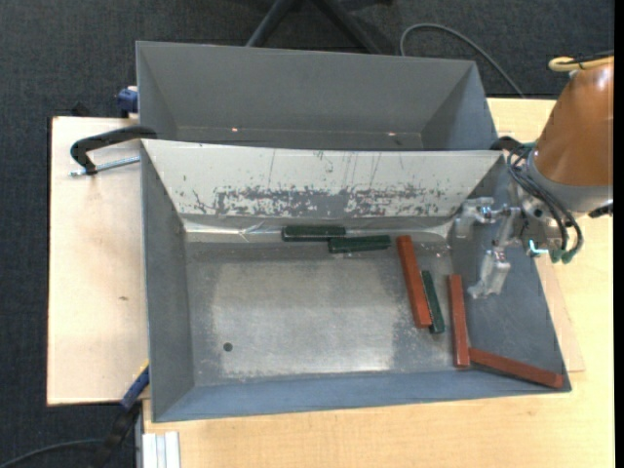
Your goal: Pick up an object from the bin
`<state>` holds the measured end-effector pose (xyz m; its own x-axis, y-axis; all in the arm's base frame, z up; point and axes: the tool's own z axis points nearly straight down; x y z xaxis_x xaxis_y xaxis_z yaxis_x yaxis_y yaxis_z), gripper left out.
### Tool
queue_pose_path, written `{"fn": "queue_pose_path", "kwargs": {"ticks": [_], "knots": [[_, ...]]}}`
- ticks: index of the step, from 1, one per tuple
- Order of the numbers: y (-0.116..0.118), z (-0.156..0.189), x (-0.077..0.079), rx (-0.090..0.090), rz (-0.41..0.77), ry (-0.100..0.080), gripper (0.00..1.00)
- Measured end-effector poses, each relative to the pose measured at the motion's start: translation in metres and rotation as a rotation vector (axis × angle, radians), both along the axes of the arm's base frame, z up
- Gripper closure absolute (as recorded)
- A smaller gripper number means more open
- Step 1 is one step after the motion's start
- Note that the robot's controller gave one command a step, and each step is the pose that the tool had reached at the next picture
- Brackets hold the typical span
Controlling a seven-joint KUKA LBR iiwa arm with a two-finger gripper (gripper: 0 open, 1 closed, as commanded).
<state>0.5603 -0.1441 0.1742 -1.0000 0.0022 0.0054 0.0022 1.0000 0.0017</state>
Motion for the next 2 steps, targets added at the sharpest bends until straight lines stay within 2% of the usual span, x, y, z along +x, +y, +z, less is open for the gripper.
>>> {"fn": "queue_pose_path", "kwargs": {"ticks": [1, 2], "knots": [[0.002, -0.105, -0.056, 0.000, -0.296, -0.004, 0.00], [0.005, -0.073, -0.067, -0.002, 0.352, -0.011, 0.00]]}}
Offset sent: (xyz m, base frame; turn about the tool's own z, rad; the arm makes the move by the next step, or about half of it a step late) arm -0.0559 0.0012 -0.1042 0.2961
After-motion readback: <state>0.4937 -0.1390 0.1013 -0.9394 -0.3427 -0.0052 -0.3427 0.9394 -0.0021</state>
